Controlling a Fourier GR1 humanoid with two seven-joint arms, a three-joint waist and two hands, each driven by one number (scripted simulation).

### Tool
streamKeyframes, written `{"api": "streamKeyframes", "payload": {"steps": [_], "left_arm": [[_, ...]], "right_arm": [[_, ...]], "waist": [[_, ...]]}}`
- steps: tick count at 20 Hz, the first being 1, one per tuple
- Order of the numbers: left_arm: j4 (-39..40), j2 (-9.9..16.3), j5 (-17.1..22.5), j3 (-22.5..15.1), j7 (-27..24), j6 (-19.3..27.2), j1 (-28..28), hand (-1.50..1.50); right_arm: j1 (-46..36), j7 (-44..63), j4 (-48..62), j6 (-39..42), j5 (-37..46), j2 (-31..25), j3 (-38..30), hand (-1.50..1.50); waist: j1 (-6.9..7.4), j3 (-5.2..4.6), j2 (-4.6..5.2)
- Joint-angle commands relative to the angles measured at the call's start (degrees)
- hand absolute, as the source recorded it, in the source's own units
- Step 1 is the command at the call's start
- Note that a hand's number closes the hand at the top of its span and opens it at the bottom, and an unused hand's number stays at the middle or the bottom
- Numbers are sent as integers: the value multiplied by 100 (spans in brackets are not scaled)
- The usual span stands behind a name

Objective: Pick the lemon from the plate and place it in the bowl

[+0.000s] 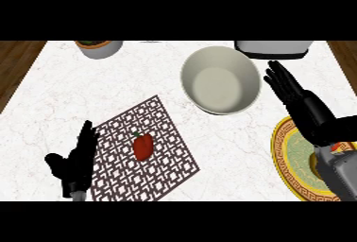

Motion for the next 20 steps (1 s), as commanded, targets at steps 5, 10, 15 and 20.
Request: {"api": "streamKeyframes", "payload": {"steps": [5,10,15,20], "left_arm": [[-560,405,-626,-230,73,9,-852,0],[-727,582,-559,-275,219,-214,-756,0],[-917,585,-680,-426,556,-210,-947,0],[-1455,552,-857,-622,783,-279,-739,0]], "right_arm": [[1067,436,597,-769,553,-227,-11,150],[1515,-262,879,-3210,1492,-12,-860,-150],[2709,-2000,-133,-4051,1598,1122,-902,-150],[3269,-1248,-1080,-4710,2205,528,-1122,-150]], "waist": [[-440,-77,-8],[-842,-50,-130],[-534,-74,-52],[-273,-90,-17]]}}
